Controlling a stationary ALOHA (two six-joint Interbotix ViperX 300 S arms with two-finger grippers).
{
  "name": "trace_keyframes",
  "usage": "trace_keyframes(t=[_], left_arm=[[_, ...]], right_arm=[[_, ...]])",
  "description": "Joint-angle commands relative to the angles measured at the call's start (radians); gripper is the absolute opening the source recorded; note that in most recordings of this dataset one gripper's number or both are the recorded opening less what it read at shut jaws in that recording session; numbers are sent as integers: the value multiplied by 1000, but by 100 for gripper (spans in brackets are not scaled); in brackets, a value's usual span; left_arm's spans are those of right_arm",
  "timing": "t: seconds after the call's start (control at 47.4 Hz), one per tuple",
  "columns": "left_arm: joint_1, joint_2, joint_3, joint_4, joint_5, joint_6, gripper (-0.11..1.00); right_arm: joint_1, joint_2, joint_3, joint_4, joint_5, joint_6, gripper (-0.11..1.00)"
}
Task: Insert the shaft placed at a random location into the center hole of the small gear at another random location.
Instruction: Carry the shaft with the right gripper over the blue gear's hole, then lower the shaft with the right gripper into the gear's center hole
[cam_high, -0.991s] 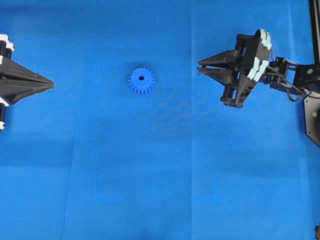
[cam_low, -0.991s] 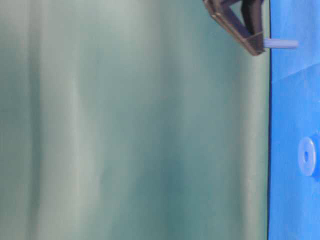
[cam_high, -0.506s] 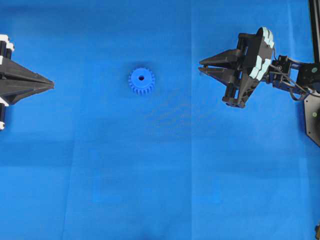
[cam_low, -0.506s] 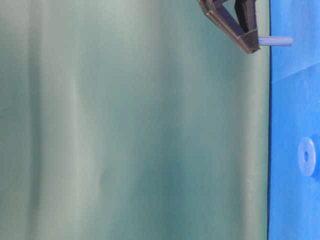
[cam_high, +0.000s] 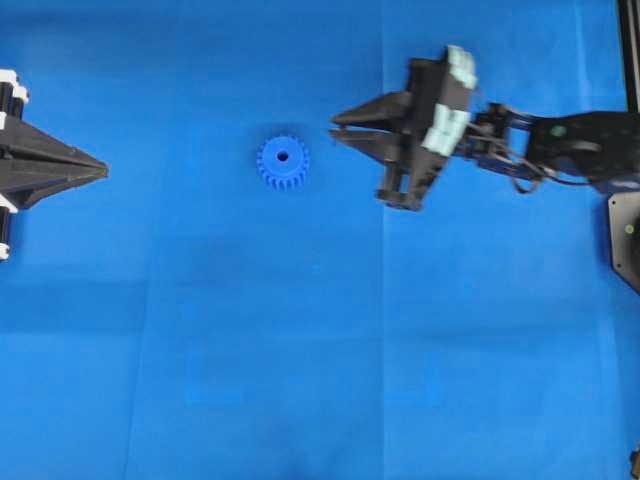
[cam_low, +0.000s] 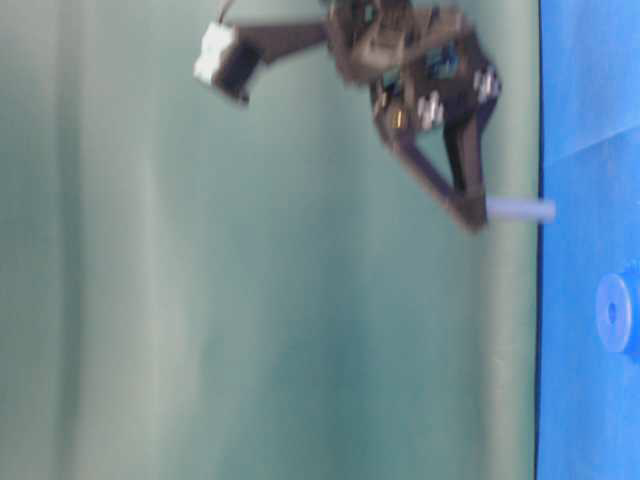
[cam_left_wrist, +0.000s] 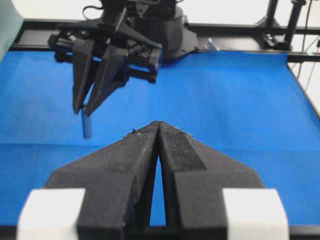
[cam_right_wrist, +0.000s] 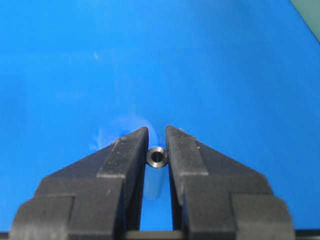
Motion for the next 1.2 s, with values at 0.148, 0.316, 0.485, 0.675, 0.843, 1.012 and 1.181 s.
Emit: trace_keyframes(t=[0.148, 0.316, 0.485, 0.675, 0.843, 1.012, 1.181], left_arm=[[-2, 8, -9, 0, -5, -2, 0], [-2, 6, -9, 0, -5, -20, 0], [-3, 3, -9, 2, 0, -25, 0], [-2, 3, -9, 0, 0, -25, 0], [-2, 3, -9, 0, -3, -25, 0], [-2, 5, -9, 2, -5, -25, 0], [-2, 5, -9, 0, -5, -25, 0]], right_arm=[[20, 77, -178, -21, 63, -2, 2], [31, 106, -225, -23, 81, -3, 2], [31, 104, -219, -23, 89, -3, 2], [32, 112, -212, -25, 83, -2, 2], [31, 152, -219, -18, 69, -2, 2], [31, 189, -221, -8, 48, 0, 2], [31, 193, -219, -8, 48, 0, 2]])
